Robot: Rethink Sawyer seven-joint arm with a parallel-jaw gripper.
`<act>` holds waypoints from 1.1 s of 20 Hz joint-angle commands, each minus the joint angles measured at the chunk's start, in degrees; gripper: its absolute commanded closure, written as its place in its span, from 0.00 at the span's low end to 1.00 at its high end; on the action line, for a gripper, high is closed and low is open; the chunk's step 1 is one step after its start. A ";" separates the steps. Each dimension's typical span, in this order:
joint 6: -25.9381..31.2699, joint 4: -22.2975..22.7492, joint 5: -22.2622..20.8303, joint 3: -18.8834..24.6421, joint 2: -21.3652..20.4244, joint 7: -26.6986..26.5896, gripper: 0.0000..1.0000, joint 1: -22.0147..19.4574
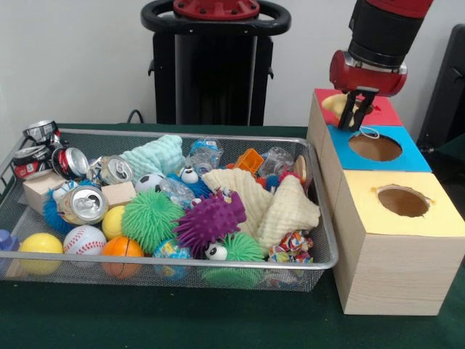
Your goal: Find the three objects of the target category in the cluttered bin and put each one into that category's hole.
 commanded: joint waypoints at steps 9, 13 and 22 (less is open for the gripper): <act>-15.16 6.58 -2.10 8.18 -0.68 4.10 1.00 -6.52; -18.56 8.89 -4.04 9.73 -0.80 2.85 1.00 -9.50; -18.78 12.21 -5.90 10.03 -3.32 3.56 1.00 -11.66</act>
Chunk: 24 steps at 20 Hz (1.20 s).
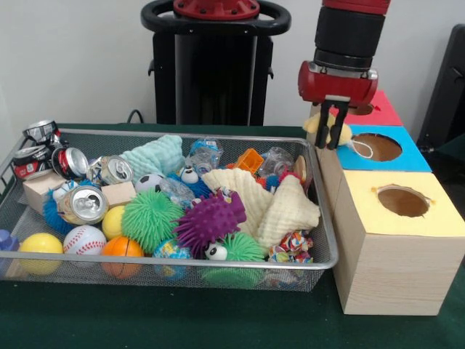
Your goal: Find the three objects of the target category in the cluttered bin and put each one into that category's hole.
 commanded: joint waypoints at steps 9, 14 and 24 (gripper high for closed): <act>-0.95 8.00 -4.06 6.73 -2.90 3.49 1.00 -4.10; 2.69 11.32 -2.90 8.59 -8.22 2.07 1.00 -5.95; 9.62 14.15 -1.88 7.19 -15.63 4.04 1.00 -4.30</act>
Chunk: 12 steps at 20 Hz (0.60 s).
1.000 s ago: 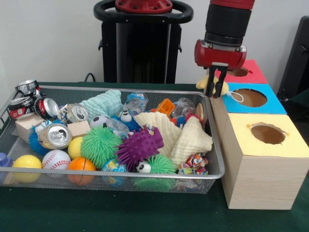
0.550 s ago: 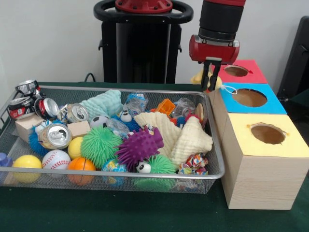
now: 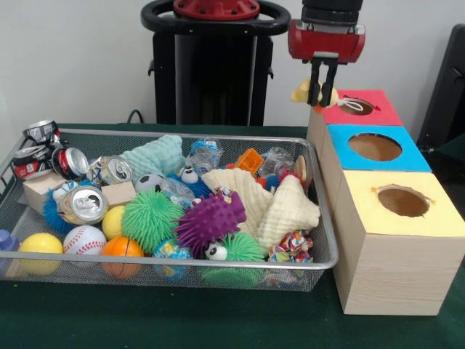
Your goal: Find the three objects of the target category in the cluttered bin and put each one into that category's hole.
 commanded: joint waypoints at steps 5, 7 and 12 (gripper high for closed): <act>5.95 3.51 -1.81 -0.28 -3.58 6.78 1.00 4.13; 5.67 3.81 -1.66 -0.73 -3.59 7.15 1.00 4.84; 1.65 2.92 -2.42 -2.76 -0.10 8.77 1.00 7.11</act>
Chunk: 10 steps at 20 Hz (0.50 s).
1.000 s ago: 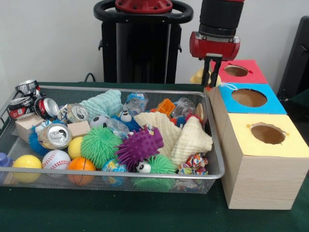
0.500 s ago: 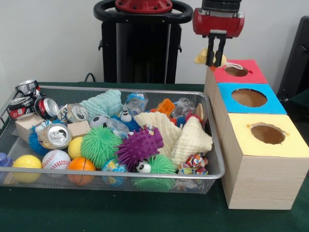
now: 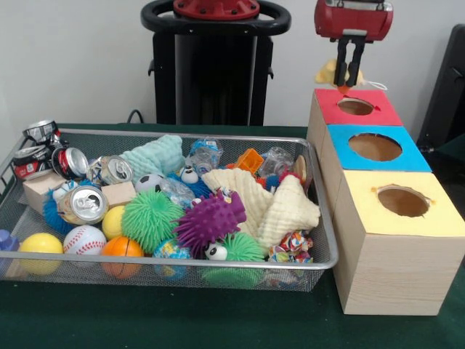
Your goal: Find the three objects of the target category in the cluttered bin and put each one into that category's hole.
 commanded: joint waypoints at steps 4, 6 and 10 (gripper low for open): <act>-1.57 1.02 -2.49 -2.63 5.51 9.21 1.00 2.72; -1.96 1.73 -1.85 -1.50 5.44 8.50 1.00 2.13; -4.32 3.76 -1.99 1.68 6.54 6.32 1.00 -0.94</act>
